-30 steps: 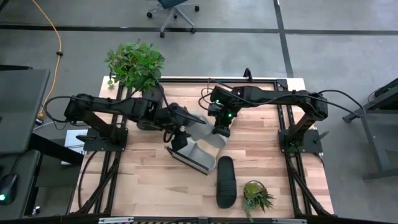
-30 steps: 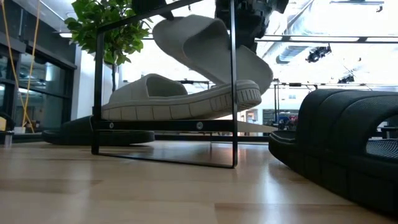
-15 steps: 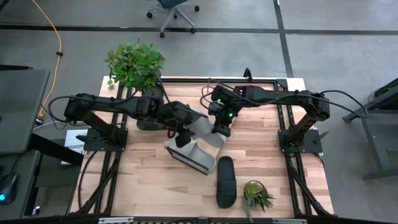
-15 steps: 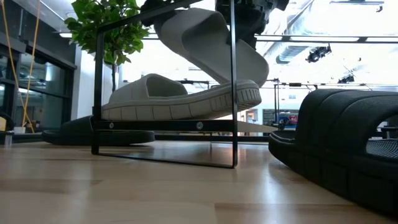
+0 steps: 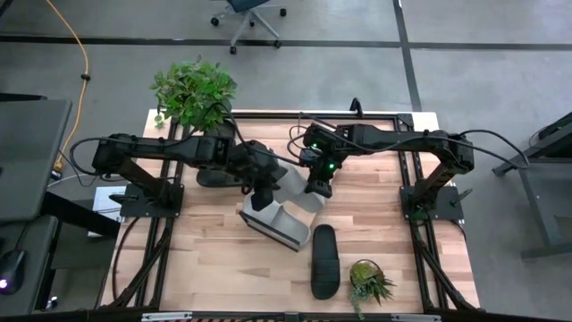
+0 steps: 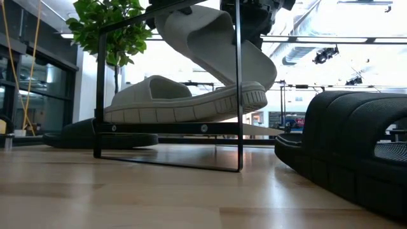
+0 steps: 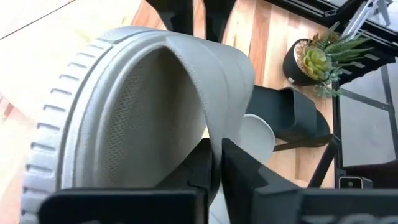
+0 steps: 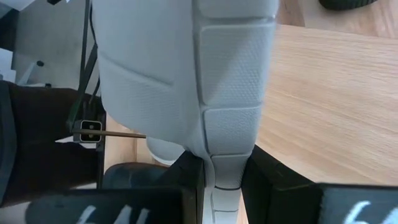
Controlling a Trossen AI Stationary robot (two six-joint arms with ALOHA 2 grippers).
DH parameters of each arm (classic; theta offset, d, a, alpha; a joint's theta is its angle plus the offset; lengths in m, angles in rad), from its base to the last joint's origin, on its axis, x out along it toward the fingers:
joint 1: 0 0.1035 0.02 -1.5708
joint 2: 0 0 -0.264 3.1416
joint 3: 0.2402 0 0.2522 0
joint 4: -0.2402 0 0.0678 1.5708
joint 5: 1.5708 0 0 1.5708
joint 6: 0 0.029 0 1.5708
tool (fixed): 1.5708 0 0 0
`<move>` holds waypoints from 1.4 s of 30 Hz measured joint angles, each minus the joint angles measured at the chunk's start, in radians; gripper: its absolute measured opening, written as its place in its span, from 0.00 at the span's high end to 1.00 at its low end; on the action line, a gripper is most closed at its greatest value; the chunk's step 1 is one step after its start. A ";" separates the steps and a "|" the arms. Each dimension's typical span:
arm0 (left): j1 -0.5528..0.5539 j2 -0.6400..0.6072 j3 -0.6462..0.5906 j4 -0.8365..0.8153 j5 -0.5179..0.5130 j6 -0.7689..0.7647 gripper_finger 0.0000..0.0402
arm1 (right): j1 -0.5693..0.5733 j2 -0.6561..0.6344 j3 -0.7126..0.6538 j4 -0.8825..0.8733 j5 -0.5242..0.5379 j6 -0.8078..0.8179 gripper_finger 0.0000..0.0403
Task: Pick and place slides into the shelf
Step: Put the gray slide on the shelf
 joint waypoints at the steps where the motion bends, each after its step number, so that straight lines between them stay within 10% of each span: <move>1: 0.000 0.000 0.000 0.000 0.000 0.000 0.98 | 0.000 0.000 0.000 0.000 0.000 0.000 0.87; 22: 0.000 0.002 0.000 -0.014 -0.016 -0.120 0.99 | -0.001 -0.069 0.000 0.038 0.121 0.011 0.59; 42: 0.125 0.003 -0.094 0.080 0.170 -0.299 1.00 | 0.015 -0.404 0.001 0.013 0.404 0.091 0.57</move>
